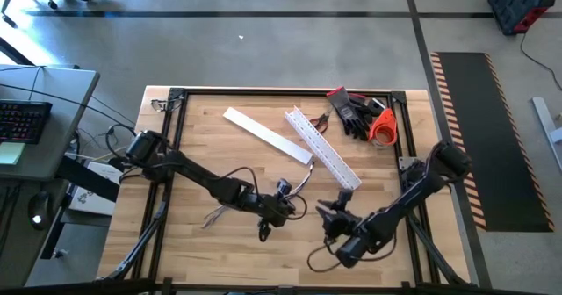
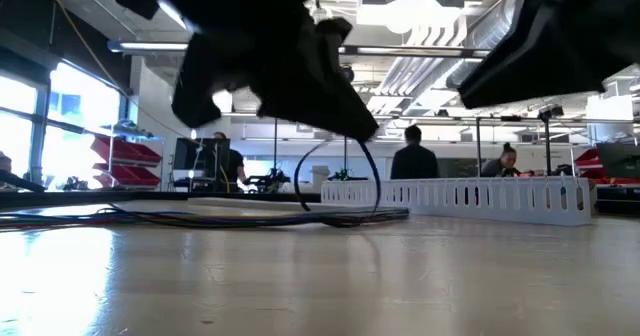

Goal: Ziptie cables
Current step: Wrap the colored cables with the black zip tie

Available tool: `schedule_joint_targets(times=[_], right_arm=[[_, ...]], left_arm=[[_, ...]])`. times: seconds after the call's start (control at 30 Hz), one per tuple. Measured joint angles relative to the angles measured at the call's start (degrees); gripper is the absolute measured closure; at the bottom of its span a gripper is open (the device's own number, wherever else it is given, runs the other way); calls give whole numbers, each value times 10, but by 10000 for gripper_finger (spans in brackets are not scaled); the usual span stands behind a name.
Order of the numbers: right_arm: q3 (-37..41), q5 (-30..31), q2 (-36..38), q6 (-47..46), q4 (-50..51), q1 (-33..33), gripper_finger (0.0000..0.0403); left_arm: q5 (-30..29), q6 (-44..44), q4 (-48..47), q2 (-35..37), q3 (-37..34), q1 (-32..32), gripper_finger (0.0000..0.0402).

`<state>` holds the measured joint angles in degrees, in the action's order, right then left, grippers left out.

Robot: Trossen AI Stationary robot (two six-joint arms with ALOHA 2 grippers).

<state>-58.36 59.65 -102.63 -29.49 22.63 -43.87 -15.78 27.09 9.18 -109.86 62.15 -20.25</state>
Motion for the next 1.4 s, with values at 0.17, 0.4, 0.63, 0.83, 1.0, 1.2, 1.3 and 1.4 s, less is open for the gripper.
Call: schedule_joint_targets(times=[0.17,0.4,0.63,0.83,1.0,1.2,1.3,1.4], right_arm=[[62,-43,0,33,-192,4,310],[101,-83,0,89,-324,32,278],[98,-126,0,75,-328,76,271],[98,-136,0,74,-332,91,298],[98,-176,0,75,-329,95,333],[98,-157,-1,86,-330,95,368],[98,-153,-1,90,-327,95,396],[98,-151,-1,90,-327,95,399]], left_arm=[[-40,0,2,-32,23,1,390],[-55,-4,-2,-38,38,5,391],[-55,-15,-2,-38,40,8,391],[-55,-15,0,-38,40,7,391],[-55,-15,1,-38,40,7,387],[-55,-18,1,-38,40,7,385],[-56,-31,1,-38,40,7,384],[-75,-50,1,-38,40,7,382]])
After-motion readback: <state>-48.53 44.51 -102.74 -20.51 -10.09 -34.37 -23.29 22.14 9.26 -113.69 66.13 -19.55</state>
